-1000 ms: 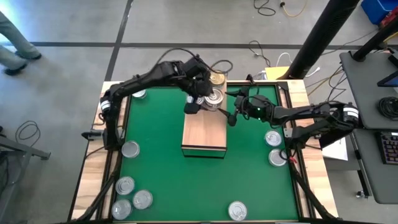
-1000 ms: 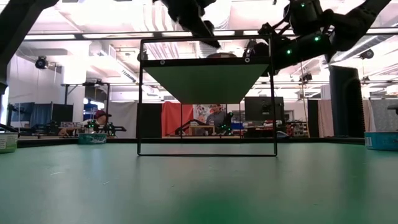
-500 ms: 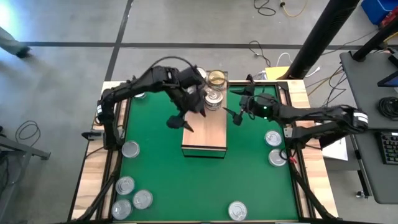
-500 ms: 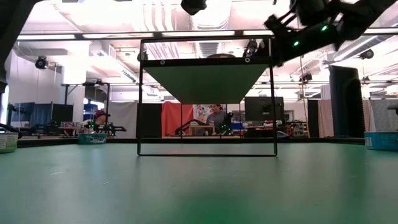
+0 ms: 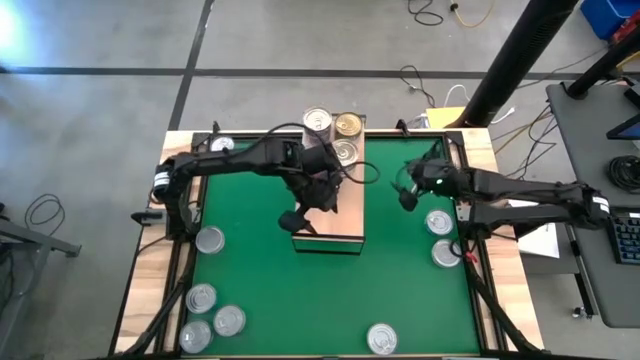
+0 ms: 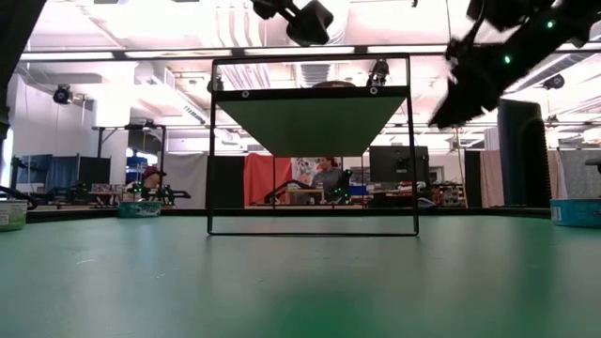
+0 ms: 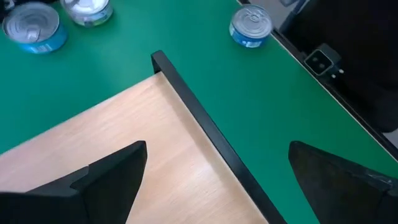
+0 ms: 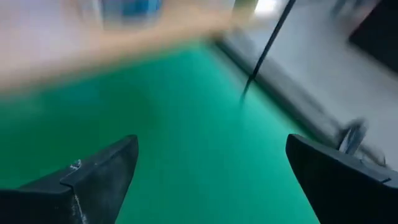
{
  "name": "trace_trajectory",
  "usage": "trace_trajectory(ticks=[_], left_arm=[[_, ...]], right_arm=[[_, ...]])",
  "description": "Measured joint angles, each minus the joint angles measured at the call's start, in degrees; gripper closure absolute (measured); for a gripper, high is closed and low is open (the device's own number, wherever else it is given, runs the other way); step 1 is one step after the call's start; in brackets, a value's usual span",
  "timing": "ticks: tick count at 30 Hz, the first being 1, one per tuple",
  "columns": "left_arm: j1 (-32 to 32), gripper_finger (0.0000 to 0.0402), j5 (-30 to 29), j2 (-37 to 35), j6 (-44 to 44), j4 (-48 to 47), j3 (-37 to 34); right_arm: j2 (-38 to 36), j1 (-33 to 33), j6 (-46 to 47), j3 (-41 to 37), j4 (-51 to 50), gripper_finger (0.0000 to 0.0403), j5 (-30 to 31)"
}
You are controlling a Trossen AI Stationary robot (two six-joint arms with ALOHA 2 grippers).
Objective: Stack canned seafood by type on shelf
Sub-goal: Put the yellow blue tuna can on the shelf
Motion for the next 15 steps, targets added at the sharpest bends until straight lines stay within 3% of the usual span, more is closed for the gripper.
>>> trace_trajectory(ticks=[6, 11, 15], left_arm=[[-1.6, 0.0024, -4.9, -0.2, -4.5, 1.3, 1.0], [-4.2, 0.0024, -5.8, -0.5, -7.6, -1.4, 2.4], [-5.9, 0.0024, -8.2, -0.5, -10.5, -6.7, 0.1]], right_arm=[[9.5, 3.4, 6.6, 5.2, -13.0, 0.0058, 0.4], [18.2, 6.1, 16.7, 14.0, -33.2, 0.0131, -0.1], [23.9, 8.2, 28.7, 15.4, -49.8, 0.0192, -3.8]])
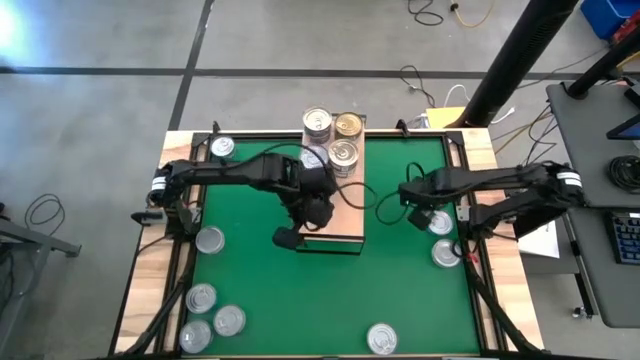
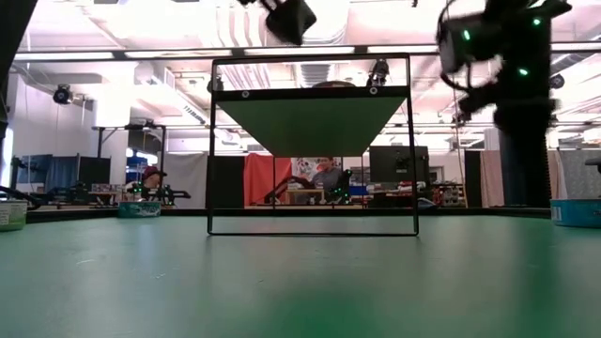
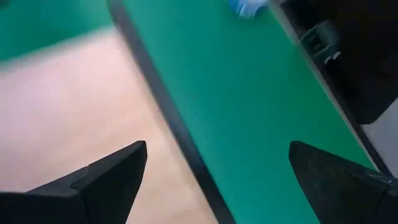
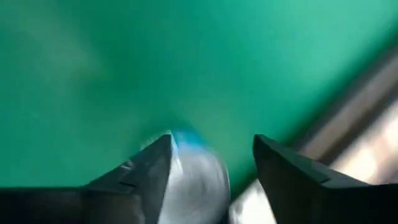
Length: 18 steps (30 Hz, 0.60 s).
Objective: Stack canned seafood by type on shelf
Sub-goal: Put the yellow blue tuna can on the shelf
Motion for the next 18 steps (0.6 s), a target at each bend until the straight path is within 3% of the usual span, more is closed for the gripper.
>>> trace_trajectory(ticks=[4, 9, 13, 18], left_arm=[[-2.0, 0.0024, -5.6, -0.5, -4.4, 0.2, -3.3], [-5.7, 0.0024, -6.4, -2.7, -6.2, 0.5, -5.8], [-9.5, 0.0024, -7.1, -5.8, -8.0, 2.3, -8.6], [-15.4, 0.0024, -14.5, -11.0, -13.1, 6.7, -14.6]], right_arm=[[4.0, 2.0, 9.7, -2.0, -6.7, 0.0248, -3.6], [7.8, 3.9, 15.9, -2.7, -6.1, 0.0307, -6.6], [11.1, 4.9, 18.2, -2.9, -5.2, 0.0344, -6.5], [15.5, 7.4, 18.2, -3.0, -1.4, 0.0377, -6.4]])
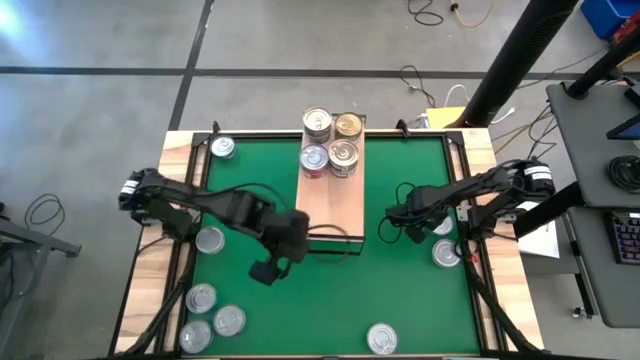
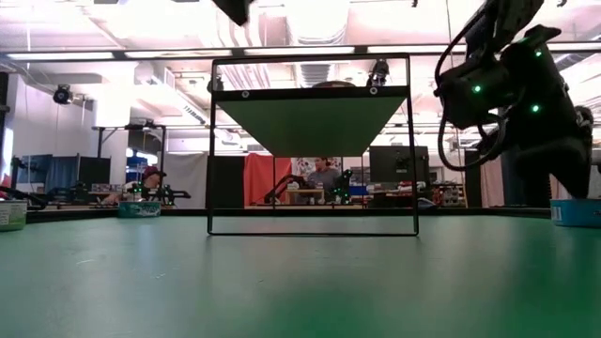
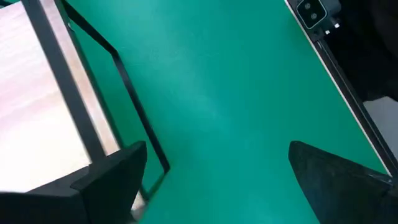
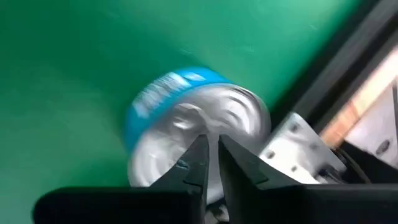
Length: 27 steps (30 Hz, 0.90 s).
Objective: Stack canned seafood by type on shelf
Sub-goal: Put the yellow blue tuna can on the shelf
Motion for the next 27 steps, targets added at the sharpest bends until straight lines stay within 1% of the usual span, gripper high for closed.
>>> trace_trajectory(ticks=[4, 9, 15, 19, 23, 27], left_arm=[[-4.1, 0.0024, -3.6, -4.2, -5.7, 4.4, -5.4], [-8.1, 0.0024, -4.8, -8.5, -12.0, 10.8, -11.2], [-11.4, 0.0024, -5.6, -10.3, -11.8, 18.0, -15.6], [-12.4, 0.0024, -5.6, -10.0, -9.7, 22.8, -17.9], [-12.6, 0.0024, -5.6, -9.6, -8.9, 27.2, -20.7], [-12.9, 0.0024, -5.6, -9.6, -8.9, 39.0, -26.3]], right_arm=[[2.2, 4.3, 0.8, 0.1, 3.7, 0.0392, -0.9], [3.9, 12.4, 10.0, 1.1, 4.6, 0.0394, -1.4], [3.9, 25.5, 27.2, 3.1, 7.1, 0.0394, -2.9], [5.5, 34.6, 35.4, 7.2, 14.3, 0.0394, -3.1], [9.7, 41.0, 39.9, 12.7, 20.3, 0.0394, 2.1], [16.9, 44.2, 40.6, 19.6, 27.4, 0.0394, 10.6]])
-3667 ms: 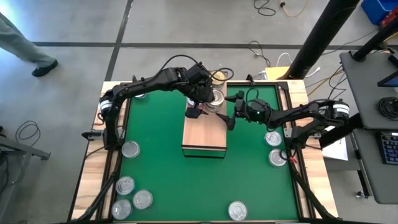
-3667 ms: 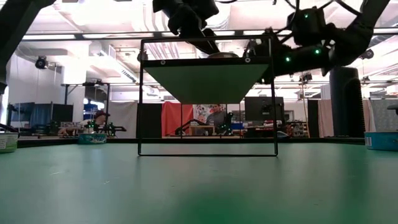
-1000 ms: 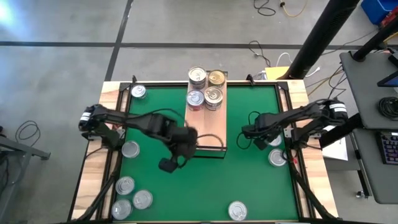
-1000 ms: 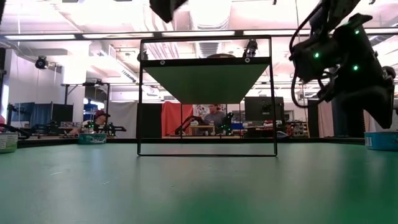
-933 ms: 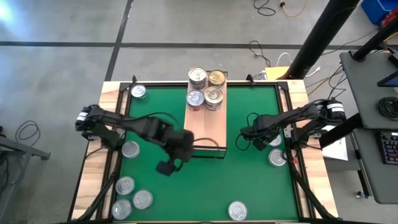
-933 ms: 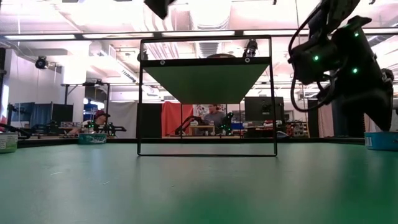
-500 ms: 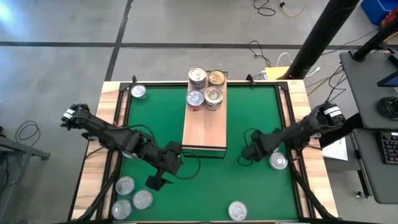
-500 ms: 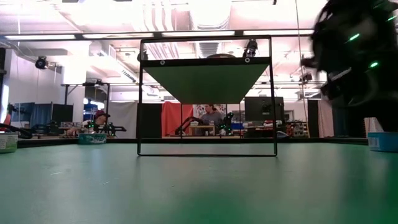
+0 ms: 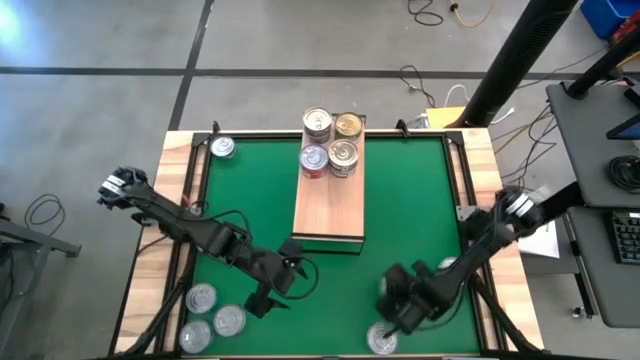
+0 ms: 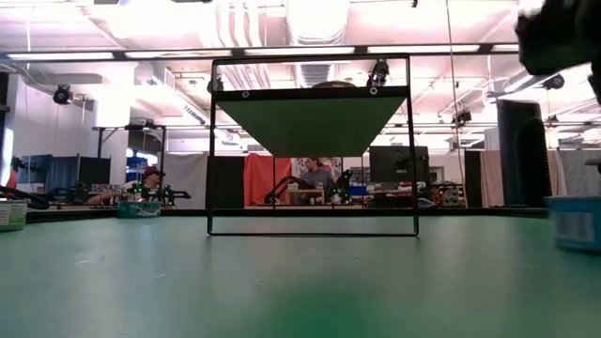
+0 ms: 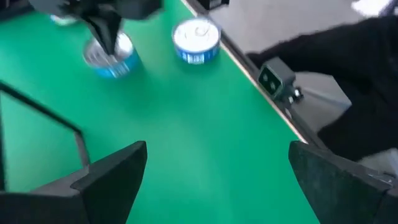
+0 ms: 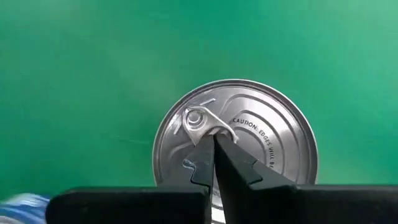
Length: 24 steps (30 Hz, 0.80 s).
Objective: Stack canned seafood by type on shelf
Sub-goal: Put the yellow blue tuna can on the shelf
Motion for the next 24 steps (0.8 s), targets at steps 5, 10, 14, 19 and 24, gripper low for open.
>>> trace_trajectory(ticks=[5, 10, 14, 19, 24], left_arm=[[-3.0, 0.0024, -1.7, 0.5, -1.4, 16.1, -9.7], [-7.9, 0.0024, -14.8, 0.5, -5.1, 28.2, -16.6], [-11.3, 0.0024, -22.6, 0.5, -10.3, 30.7, -19.4], [-14.9, 0.0024, -25.8, 0.9, -18.8, 36.6, -23.8], [-17.2, 0.0024, -29.2, 6.4, -23.1, 46.7, -27.3]], right_arm=[[10.7, 0.1, -12.8, 10.3, 8.3, 0.0393, 10.6], [18.9, 0.8, -33.3, 23.1, 10.7, 0.0385, 23.6], [20.4, 1.1, -41.1, 28.9, 10.8, 0.0352, 27.8], [20.4, 1.1, -39.7, 28.4, 10.3, 0.0266, 28.0], [20.6, 1.2, -35.8, 26.4, 10.6, 0.0171, 27.6]])
